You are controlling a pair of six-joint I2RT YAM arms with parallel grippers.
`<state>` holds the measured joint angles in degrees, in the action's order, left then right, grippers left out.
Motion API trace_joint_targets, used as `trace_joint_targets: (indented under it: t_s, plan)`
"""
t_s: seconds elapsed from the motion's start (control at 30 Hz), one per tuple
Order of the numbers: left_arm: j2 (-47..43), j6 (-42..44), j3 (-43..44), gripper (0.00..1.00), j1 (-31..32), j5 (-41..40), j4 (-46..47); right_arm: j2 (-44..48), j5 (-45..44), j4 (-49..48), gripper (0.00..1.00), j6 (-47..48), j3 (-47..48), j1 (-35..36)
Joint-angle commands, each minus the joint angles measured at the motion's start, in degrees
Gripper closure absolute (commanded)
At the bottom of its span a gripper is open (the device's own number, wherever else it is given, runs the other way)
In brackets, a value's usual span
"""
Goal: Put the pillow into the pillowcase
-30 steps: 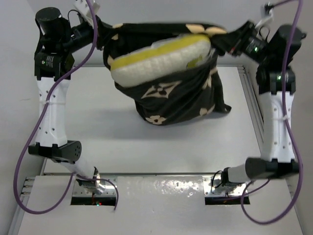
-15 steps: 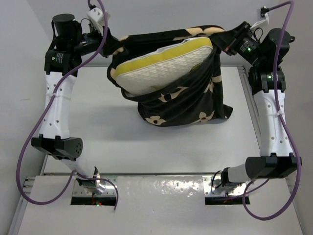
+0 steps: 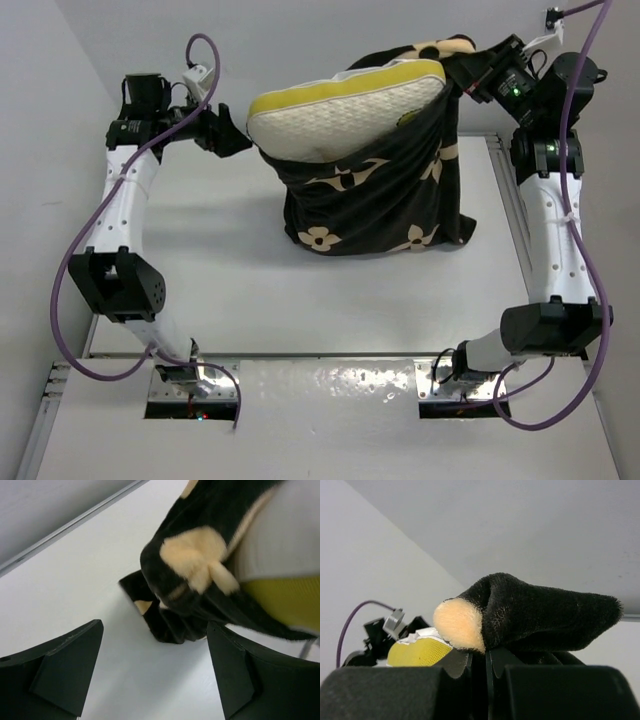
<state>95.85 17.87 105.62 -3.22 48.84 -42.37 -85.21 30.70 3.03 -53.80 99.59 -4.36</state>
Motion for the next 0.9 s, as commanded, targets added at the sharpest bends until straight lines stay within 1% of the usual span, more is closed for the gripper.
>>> trace_joint_targets:
  t_s: [0.0,0.03,0.07,0.1,0.13,0.17,0.2,0.23,0.27,0.3,0.33,0.4,0.47,0.57,0.6,0.63,0.73,0.77,0.8,0.83,0.87]
  plan:
    - [1.4,-6.2,0.0,0.17,-2.1,9.9,9.7,2.2,6.8,-5.9,1.00,0.9,2.9,0.1]
    - [2.6,-8.4,-0.2,0.17,-2.4,12.7,12.2,2.9,7.4,-4.9,1.00,1.8,2.5,-0.2]
    - [3.1,-13.6,-0.9,0.15,-2.8,14.3,18.8,4.1,7.5,-4.6,1.00,1.9,1.7,-0.5]
    - [3.4,-17.3,-3.0,0.12,-3.8,15.8,23.8,4.6,7.8,-4.5,1.00,2.0,0.4,-1.1]
    - [4.6,-22.0,-3.9,0.11,-4.4,18.2,28.5,5.1,7.9,-4.3,1.00,2.1,-0.2,-1.3]
    - [5.6,-30.0,-4.4,0.11,-4.9,19.0,37.5,5.6,7.9,-4.0,1.00,2.1,-0.5,-1.5]
    - [8.1,-36.3,-3.5,0.11,-5.6,21.3,44.1,6.0,7.9,-3.3,1.00,2.5,-0.9,-1.6]
    - [9.3,-36.4,-2.9,0.09,-5.5,22.4,44.2,6.0,7.6,-3.3,1.00,2.5,-0.9,-1.6]
    - [10.5,-41.9,-2.4,0.08,-4.3,23.4,48.5,6.1,7.1,-1.9,1.00,2.6,-0.9,-1.5]
    - [12.1,-43.9,-1.5,0.03,-3.5,26.1,50.5,6.0,6.7,-1.3,1.00,2.6,-1.0,-1.2]
    - [12.8,-44.8,-1.0,0.00,-2.4,27.1,50.0,6.0,6.3,-1.0,1.00,2.6,-1.0,-1.0]
    - [12.8,-43.7,-0.5,0.00,0.4,29.3,48.6,6.0,5.3,-0.3,1.00,3.2,-1.2,-0.3]
    - [12.3,-43.5,-1.4,0.00,2.4,30.3,49.5,5.8,4.5,0.9,1.00,4.5,-1.0,0.1]
    - [11.5,-45.1,-1.2,0.00,2.6,31.6,51.1,5.8,3.4,3.5,1.00,6.0,-1.0,0.4]
    - [11.2,-48.3,-1.0,0.00,2.6,32.2,53.9,6.0,2.9,4.4,1.00,6.2,-1.0,0.4]
    - [11.1,-49.7,-0.3,0.00,2.6,32.4,54.8,5.9,2.7,4.6,1.00,6.4,-0.9,0.4]
    - [11.1,-52.1,1.7,0.03,2.6,33.3,54.9,5.7,2.1,5.4,1.00,7.2,-1.1,0.4]
    - [11.2,-52.7,2.8,0.10,2.6,33.9,54.6,5.7,2.1,5.4,1.00,7.2,-1.2,0.5]
    - [11.4,-53.0,3.3,0.19,4.2,35.3,52.5,5.7,1.9,5.4,1.00,7.2,-1.3,0.4]
    - [11.6,-52.9,3.9,0.41,4.7,36.6,51.2,5.6,1.8,5.3,1.00,7.3,-1.6,0.4]
    - [11.9,-52.9,4.1,0.58,5.0,39.2,49.9,5.6,1.7,5.2,1.00,7.2,-1.7,0.3]
